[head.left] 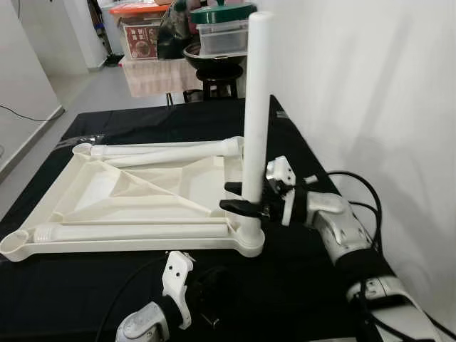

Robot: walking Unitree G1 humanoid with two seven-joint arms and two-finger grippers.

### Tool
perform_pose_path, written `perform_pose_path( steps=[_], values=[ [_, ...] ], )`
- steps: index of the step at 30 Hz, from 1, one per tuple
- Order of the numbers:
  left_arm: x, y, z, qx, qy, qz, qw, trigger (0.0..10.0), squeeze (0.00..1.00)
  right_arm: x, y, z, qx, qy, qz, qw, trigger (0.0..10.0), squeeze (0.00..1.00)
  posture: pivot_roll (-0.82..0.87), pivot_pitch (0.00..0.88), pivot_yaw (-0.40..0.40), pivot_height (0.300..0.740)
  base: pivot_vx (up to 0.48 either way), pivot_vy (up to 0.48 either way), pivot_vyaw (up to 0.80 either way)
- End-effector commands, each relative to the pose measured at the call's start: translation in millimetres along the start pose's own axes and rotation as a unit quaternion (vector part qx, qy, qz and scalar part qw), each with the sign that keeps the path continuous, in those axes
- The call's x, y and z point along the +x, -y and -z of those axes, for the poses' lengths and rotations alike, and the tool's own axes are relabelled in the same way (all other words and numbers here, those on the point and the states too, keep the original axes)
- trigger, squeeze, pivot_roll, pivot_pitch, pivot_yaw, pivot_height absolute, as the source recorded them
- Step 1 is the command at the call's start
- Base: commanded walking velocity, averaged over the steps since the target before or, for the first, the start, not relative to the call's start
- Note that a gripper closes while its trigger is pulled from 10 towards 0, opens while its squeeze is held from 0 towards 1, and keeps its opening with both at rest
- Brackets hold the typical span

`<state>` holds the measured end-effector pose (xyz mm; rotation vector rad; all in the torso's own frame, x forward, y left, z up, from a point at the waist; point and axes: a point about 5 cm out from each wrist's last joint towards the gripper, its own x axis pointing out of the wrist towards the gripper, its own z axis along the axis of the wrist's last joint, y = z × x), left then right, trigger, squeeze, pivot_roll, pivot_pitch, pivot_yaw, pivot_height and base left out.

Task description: Building children table

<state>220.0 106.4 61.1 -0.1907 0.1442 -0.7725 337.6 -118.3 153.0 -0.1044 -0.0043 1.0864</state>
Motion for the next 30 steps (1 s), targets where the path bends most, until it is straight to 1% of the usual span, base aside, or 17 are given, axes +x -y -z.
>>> perform_pose_path(
  steps=[1,2,3,4,5,7,13,15,16,17,18,22,23,26,27,29,30],
  values=[
    [-4.0,-0.4,0,0.001,-0.001,-0.004,1.0,10.0,0.0,-8.1,-5.8,40,0.011,-0.078,0.142,0.987,0.0,0.0,-0.06,0.0,0.012,0.74,0.0,0.0,0.0],
    [-5.2,-0.1,0,0.0,0.0,-0.004,1.0,10.0,0.0,-12.0,-8.6,51,0.024,-0.088,0.273,0.958,0.0,0.0,-0.06,0.0,0.014,0.74,0.0,0.0,0.0],
    [-5.2,-0.1,0,0.0,0.0,-0.004,1.0,10.0,0.0,-12.0,-8.6,51,0.024,-0.088,0.273,0.958,0.0,0.0,-0.06,0.0,0.014,0.74,0.0,0.0,0.0],
    [-6.2,0.0,-1,-0.001,0.0,-0.004,1.0,10.0,0.0,-14.3,-31.3,70,0.073,-0.106,0.33,0.935,0.0,0.0,-0.06,0.0,0.022,0.74,0.0,0.0,0.0],
    [-6.2,0.0,-1,-0.001,0.0,-0.004,1.0,10.0,0.0,-14.3,-31.3,70,0.073,-0.106,0.33,0.935,0.0,0.0,-0.06,0.0,0.022,0.74,0.0,0.0,0.0],
    [-7.0,-0.8,-1,-0.001,-0.003,-0.003,1.0,10.0,0.0,-12.9,-61.1,84,0.115,-0.11,0.363,0.918,0.0,0.0,-0.07,0.0,0.038,0.74,0.0,0.0,0.0],
    [-6.4,-1.5,-1,-0.003,-0.003,-0.003,1.0,10.0,0.0,3.1,-59.6,76,0.085,-0.101,0.32,0.938,0.0,0.0,-0.06,0.0,0.021,0.74,0.0,0.0,0.0],
    [-4.0,-2.7,-1,-0.003,0.002,-0.007,1.0,10.0,0.0,11.8,-45.3,69,0.069,-0.097,0.306,0.944,0.7,0.0,-0.06,0.0,0.021,0.74,0.0,0.0,0.0],
    [-3.5,-3.1,-2,-0.002,0.002,-0.009,1.0,10.0,0.0,12.3,-40.0,66,0.065,-0.096,0.31,0.944,6.5,0.0,-0.06,0.0,0.021,0.74,0.0,0.0,0.0],
    [-3.5,-3.1,-2,-0.002,0.002,-0.009,1.0,10.0,0.0,12.3,-40.0,66,0.065,-0.096,0.31,0.944,6.5,0.0,-0.06,0.0,0.021,0.74,0.0,0.0,0.0],
    [-2.9,-3.3,-2,-0.002,0.003,-0.009,1.0,10.0,0.0,12.4,-35.3,62,0.06,-0.094,0.313,0.943,10.0,0.0,-0.06,0.0,0.019,0.74,0.0,0.0,0.0],
    [-2.6,-3.4,-2,-0.002,0.003,-0.01,1.0,10.0,0.0,12.3,-32.7,60,0.057,-0.092,0.317,0.942,10.0,0.0,-0.06,0.0,0.019,0.74,0.0,0.0,0.0],
    [-1.9,-3.9,-2,-0.002,0.003,-0.009,1.0,10.0,0.0,15.4,-26.2,50,0.058,-0.071,0.284,0.955,10.0,1.0,-0.06,0.0,0.023,0.74,0.0,0.0,0.0],
    [-1.0,-4.2,-2,-0.002,0.003,-0.007,1.0,10.0,0.0,18.9,-22.7,36,0.043,-0.044,0.228,0.972,10.0,1.0,-0.07,0.0,0.025,0.74,0.0,0.0,0.0],
    [-0.2,-4.3,-3,-0.003,0.003,-0.005,1.0,10.0,0.0,19.9,-21.5,21,0.023,-0.023,0.156,0.987,10.0,0.56,-0.07,0.0,0.024,0.74,0.0,0.0,0.0],
    [0.3,-4.4,-3,-0.004,0.002,-0.004,1.0,10.0,0.0,19.6,-21.8,12,0.008,-0.012,0.107,0.994,10.0,0.56,-0.07,0.0,0.024,0.74,0.0,0.0,0.0],
    [0.5,-4.5,-3,-0.005,0.002,-0.003,1.0,10.0,0.0,18.7,-21.5,7,-0.004,-0.011,0.064,0.998,10.0,0.0,-0.07,0.0,0.021,0.74,0.0,0.0,0.0]
  ],
)
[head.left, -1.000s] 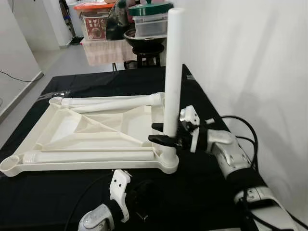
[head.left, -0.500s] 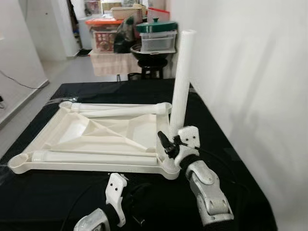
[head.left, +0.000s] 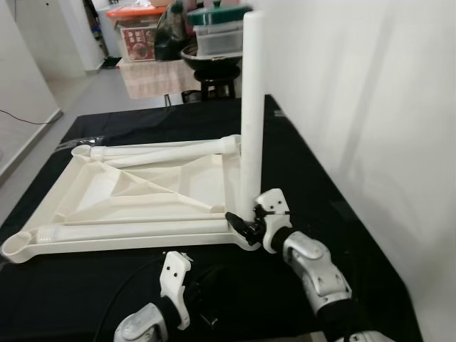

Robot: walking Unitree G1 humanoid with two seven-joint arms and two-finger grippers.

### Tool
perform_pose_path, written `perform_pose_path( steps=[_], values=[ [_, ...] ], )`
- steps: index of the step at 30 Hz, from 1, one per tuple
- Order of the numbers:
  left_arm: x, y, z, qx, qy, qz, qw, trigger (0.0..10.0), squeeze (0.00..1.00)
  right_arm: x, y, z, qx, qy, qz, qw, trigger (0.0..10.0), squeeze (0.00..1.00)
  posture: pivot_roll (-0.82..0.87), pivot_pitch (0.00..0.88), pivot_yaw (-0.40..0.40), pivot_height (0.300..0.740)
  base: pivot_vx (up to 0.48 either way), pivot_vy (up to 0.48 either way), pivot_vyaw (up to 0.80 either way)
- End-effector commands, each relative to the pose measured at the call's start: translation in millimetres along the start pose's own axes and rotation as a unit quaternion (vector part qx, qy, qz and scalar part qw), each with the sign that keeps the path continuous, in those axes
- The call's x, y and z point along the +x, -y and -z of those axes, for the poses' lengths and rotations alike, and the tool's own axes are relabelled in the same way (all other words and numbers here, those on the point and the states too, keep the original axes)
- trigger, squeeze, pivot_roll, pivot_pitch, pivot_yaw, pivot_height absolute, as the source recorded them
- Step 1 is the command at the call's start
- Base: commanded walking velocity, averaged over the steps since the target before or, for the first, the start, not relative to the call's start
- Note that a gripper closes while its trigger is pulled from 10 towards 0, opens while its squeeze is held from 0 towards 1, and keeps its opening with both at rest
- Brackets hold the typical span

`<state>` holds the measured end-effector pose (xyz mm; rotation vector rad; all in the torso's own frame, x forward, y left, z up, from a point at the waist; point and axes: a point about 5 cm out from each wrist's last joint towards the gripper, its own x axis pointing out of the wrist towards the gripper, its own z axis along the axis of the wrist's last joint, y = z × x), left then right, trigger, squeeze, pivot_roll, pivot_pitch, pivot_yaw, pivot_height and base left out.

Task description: Building children table

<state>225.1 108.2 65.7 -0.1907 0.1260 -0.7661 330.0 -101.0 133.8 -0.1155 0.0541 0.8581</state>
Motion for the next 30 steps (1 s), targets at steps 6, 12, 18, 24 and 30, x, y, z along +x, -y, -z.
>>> perform_pose_path(
  steps=[6,12,18,24,30],
  values=[
    [-0.8,-0.7,3,-0.008,-0.005,-0.001,1.0,10.0,0.0,5.6,1.2,-17,-0.036,0.006,-0.146,0.989,10.0,0.0,-0.06,0.0,0.015,0.74,0.0,0.0,0.0],
    [-0.5,-0.8,3,-0.007,-0.005,-0.003,1.0,10.0,0.0,10.1,5.1,-22,-0.031,0.006,-0.171,0.985,10.0,0.0,-0.04,0.0,0.011,0.74,0.0,0.0,0.0],
    [-0.3,-0.5,3,-0.008,-0.005,-0.003,1.0,10.0,0.0,13.2,7.9,-26,-0.022,0.012,-0.177,0.984,10.0,0.0,-0.04,0.0,0.012,0.74,0.0,0.0,0.0],
    [0.5,0.6,3,-0.009,-0.003,-0.002,1.0,10.0,0.0,11.4,15.6,-30,-0.004,0.019,-0.203,0.979,9.7,0.0,-0.05,0.0,0.013,0.74,0.0,0.0,0.0],
    [0.8,0.4,3,-0.009,-0.002,-0.002,1.0,10.0,0.0,8.1,19.4,-28,-0.001,0.019,-0.203,0.979,0.0,0.0,-0.05,0.0,0.013,0.74,0.0,0.0,0.0]
  ],
)
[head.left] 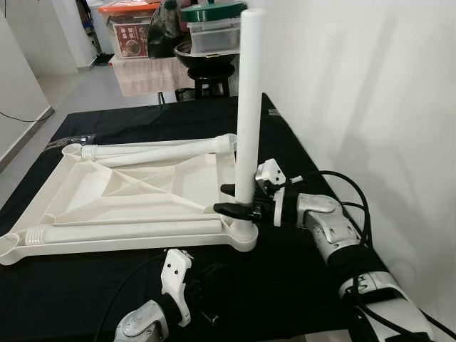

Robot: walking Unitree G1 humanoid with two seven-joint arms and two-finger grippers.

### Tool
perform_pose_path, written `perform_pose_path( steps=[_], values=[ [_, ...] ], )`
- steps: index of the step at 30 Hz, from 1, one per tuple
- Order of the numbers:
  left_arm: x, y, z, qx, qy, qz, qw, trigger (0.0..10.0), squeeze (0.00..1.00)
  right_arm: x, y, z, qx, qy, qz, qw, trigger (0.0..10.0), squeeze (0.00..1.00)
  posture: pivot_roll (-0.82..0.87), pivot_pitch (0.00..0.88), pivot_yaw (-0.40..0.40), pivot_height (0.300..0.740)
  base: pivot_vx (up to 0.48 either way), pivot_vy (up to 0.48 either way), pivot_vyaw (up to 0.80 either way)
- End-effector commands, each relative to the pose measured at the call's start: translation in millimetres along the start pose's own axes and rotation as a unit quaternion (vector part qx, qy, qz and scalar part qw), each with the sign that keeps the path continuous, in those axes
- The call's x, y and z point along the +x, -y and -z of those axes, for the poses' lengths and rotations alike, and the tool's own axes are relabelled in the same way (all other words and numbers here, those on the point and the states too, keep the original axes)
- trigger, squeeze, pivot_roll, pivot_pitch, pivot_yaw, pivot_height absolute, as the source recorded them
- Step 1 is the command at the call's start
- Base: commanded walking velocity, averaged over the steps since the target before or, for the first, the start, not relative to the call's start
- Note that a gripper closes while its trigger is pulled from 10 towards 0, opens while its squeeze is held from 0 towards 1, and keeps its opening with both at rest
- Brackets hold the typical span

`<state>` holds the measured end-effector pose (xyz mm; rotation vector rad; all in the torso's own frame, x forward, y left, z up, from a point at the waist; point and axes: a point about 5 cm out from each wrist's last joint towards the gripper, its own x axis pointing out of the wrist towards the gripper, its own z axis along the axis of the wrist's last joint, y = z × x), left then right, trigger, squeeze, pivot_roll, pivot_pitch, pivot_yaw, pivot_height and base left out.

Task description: Building children table

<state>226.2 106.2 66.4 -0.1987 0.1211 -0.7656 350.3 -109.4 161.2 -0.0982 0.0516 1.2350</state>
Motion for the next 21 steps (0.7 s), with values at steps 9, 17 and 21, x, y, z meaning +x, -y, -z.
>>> perform_pose_path(
  steps=[9,17,21],
  values=[
    [-3.6,0.1,3,-0.007,-0.003,-0.004,1.0,10.0,0.0,1.0,-2.7,20,0.0,-0.007,0.115,0.993,0.0,0.0,-0.06,0.0,0.007,0.74,0.0,0.0,0.0],
    [-5.7,-1.0,2,-0.006,-0.003,-0.005,1.0,10.0,0.0,28.1,-50.9,57,0.092,-0.03,0.379,0.92,0.0,0.0,-0.06,0.0,0.011,0.74,0.0,0.0,0.0],
    [-4.5,-2.0,2,-0.004,-0.003,-0.007,1.0,10.0,0.0,32.9,-35.9,49,0.077,-0.025,0.375,0.923,0.0,0.0,-0.06,0.0,0.007,0.74,0.0,0.0,0.0]
  ],
)
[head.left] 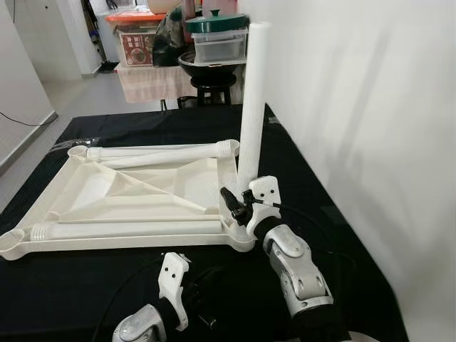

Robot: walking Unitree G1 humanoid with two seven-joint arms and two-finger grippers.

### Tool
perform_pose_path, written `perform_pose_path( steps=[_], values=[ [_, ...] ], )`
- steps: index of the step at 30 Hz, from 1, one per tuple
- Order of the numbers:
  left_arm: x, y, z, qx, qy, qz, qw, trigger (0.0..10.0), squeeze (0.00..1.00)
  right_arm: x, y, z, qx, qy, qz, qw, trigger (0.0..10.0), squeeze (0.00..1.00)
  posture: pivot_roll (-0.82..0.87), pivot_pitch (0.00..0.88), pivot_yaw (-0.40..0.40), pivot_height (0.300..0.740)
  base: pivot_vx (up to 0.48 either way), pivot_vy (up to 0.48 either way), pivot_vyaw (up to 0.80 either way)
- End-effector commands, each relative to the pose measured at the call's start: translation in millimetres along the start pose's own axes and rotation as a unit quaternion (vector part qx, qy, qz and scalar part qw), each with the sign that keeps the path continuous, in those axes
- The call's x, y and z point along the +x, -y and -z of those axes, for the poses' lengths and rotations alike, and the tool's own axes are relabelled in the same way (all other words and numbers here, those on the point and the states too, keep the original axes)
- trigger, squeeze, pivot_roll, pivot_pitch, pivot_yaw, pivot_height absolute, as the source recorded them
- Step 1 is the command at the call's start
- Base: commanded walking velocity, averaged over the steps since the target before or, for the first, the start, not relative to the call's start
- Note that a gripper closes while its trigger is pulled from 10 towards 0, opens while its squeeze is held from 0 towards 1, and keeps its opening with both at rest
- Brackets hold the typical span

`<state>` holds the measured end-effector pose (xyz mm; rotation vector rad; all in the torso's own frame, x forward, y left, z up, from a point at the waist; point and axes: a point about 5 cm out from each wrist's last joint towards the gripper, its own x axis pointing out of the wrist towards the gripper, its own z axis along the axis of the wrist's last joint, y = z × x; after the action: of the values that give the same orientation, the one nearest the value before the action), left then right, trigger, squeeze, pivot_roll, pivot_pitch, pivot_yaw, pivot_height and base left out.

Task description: Building children table

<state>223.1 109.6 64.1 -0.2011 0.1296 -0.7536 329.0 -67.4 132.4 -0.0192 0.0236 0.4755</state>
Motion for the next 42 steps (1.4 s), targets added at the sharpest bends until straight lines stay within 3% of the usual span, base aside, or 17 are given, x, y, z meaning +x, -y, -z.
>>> perform_pose_path(
  steps=[1,2,3,4,7,8,14,18,24,25,26,29,30,37,42],
  values=[
    [0.1,-1.1,0,-0.001,0.0,-0.001,1.0,10.0,0.0,-2.4,3.1,24,0.019,-0.055,0.009,0.998,0.0,0.0,-0.06,0.0,0.007,0.74,0.0,0.0,0.0],
    [0.1,-1.1,0,-0.001,0.0,-0.001,1.0,10.0,0.0,-2.4,3.1,24,0.019,-0.055,0.009,0.998,0.0,0.0,-0.06,0.0,0.007,0.74,0.0,0.0,0.0],
    [0.7,-1.9,-1,0.0,0.0,-0.002,1.0,10.0,0.0,3.3,8.0,19,0.015,-0.049,0.011,0.999,10.0,0.0,-0.05,0.0,0.005,0.74,0.0,0.0,0.0],
    [1.1,-3.2,-1,0.003,0.0,-0.004,1.0,10.0,0.0,8.0,12.6,11,0.012,-0.033,-0.005,0.999,10.0,0.36,-0.05,0.0,0.006,0.74,0.0,0.0,0.0],
    [1.4,-4.1,-1,0.006,0.0,-0.005,1.0,10.0,0.0,10.2,14.6,5,0.01,-0.021,-0.014,1.0,10.0,0.36,-0.04,0.0,0.005,0.74,0.0,0.0,0.0],
    [1.4,-5.3,-2,0.01,-0.001,-0.009,1.0,10.0,0.0,11.3,15.8,1,0.017,-0.009,-0.025,0.999,10.0,1.0,-0.04,0.0,0.004,0.74,0.0,0.0,0.0],
    [1.0,-8.5,-3,0.02,0.0,-0.024,1.0,10.0,0.0,4.7,15.5,-7,0.023,0.009,-0.037,0.999,10.0,1.0,-0.05,0.0,0.0,0.74,0.0,0.0,0.0],
    [-3.2,-23.8,-9,0.043,-0.002,-0.092,0.995,10.0,0.0,-19.5,19.9,0,0.021,0.005,-0.062,0.998,10.0,1.0,-0.07,0.0,0.006,0.74,0.0,0.0,0.0],
    [-6.8,-33.3,-9,0.038,-0.007,-0.123,0.992,10.0,0.0,-36.5,30.6,9,0.024,0.004,-0.062,0.998,10.0,1.0,-0.09,0.0,0.021,0.74,0.0,0.0,0.0],
    [-8.4,-36.4,-11,0.043,-0.005,-0.137,0.99,10.0,0.0,-49.1,36.3,14,0.03,0.004,-0.063,0.998,10.0,0.65,-0.1,0.0,0.031,0.74,0.0,0.0,0.0],
    [-9.6,-38.7,-13,0.048,-0.004,-0.149,0.988,10.0,0.0,-61.6,40.4,18,0.037,0.001,-0.066,0.997,10.0,0.25,-0.11,0.0,0.041,0.74,0.0,0.0,0.0],
    [-10.4,-40.3,-15,0.052,-0.003,-0.158,0.986,10.0,0.0,-70.8,42.3,20,0.042,-0.002,-0.068,0.997,10.0,0.25,-0.11,0.0,0.041,0.74,0.0,0.0,0.0],
    [-10.7,-42.2,-16,0.06,-0.008,-0.17,0.984,10.0,0.0,-79.4,44.5,23,0.042,-0.006,-0.065,0.997,10.0,0.0,-0.12,0.0,0.05,0.74,0.0,0.0,0.0],
    [-9.4,-45.2,-18,0.078,-0.018,-0.182,0.98,10.0,0.0,-92.7,46.8,29,0.05,-0.013,-0.047,0.998,10.0,0.0,-0.13,0.0,0.064,0.74,0.0,0.0,0.0],
    [-13.7,-52.4,-24,0.074,-0.015,-0.223,0.972,10.0,0.0,-99.0,26.6,28,0.074,0.007,-0.066,0.995,10.0,0.0,-0.13,0.0,0.067,0.74,-0.052,0.081,0.0]
  ],
)
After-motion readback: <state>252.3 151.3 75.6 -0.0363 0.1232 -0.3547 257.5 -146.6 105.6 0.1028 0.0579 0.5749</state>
